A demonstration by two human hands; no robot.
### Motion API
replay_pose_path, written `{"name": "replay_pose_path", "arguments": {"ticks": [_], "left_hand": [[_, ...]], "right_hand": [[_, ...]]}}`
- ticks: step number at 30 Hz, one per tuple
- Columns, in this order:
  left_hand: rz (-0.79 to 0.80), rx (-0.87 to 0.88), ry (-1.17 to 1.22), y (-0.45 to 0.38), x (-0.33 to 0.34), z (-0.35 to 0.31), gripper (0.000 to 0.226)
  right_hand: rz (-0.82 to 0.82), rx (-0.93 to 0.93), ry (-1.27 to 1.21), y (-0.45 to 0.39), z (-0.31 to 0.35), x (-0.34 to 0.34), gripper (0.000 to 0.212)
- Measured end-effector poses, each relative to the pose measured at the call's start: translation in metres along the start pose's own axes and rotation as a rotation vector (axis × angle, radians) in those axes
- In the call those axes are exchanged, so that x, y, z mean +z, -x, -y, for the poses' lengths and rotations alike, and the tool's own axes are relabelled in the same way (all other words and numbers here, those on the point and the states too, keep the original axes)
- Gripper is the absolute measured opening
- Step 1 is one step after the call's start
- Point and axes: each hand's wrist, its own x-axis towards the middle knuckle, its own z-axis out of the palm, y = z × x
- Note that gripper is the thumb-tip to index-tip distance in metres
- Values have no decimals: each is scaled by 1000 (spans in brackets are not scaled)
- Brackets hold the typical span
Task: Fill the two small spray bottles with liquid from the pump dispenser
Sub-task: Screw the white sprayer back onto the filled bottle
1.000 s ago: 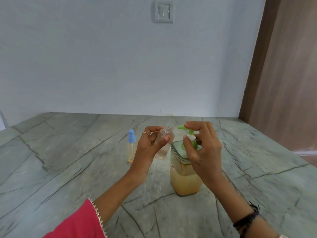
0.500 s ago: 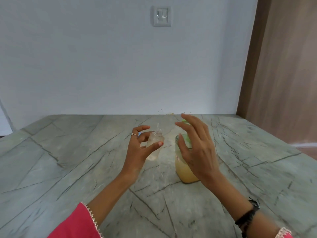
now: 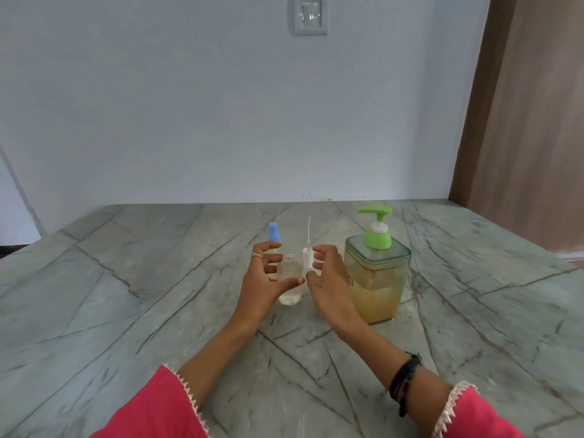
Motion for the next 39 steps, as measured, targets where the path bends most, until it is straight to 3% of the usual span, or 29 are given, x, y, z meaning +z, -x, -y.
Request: {"name": "replay_pose_path", "arguments": {"ticks": [8, 10, 16, 24, 27, 32, 36, 39], "left_hand": [[-3, -29, 5, -6, -2, 12, 66], [-5, -39, 21, -7, -1, 14, 65], [28, -66, 72, -8, 0, 17, 57], [30, -65, 70, -11, 0, 20, 54], [29, -65, 61, -11, 0, 20, 55], [28, -37, 31, -11, 1, 22, 52], [18, -21, 4, -12, 2, 24, 50], [18, -17, -5, -11, 3, 23, 49]], "right_hand": [[-57, 319, 18, -33, -25, 23, 60], [-70, 327, 13, -39, -29, 27, 64], [-119, 201, 113, -51, -36, 31, 56], [-145, 156, -63, -55, -46, 30, 22], [-177, 91, -111, -54, -42, 31, 21], [-251, -189, -5, -50, -37, 36, 23], [-289, -258, -39, -53, -34, 35, 34], [-366, -253, -170, -51, -32, 30, 29]]}}
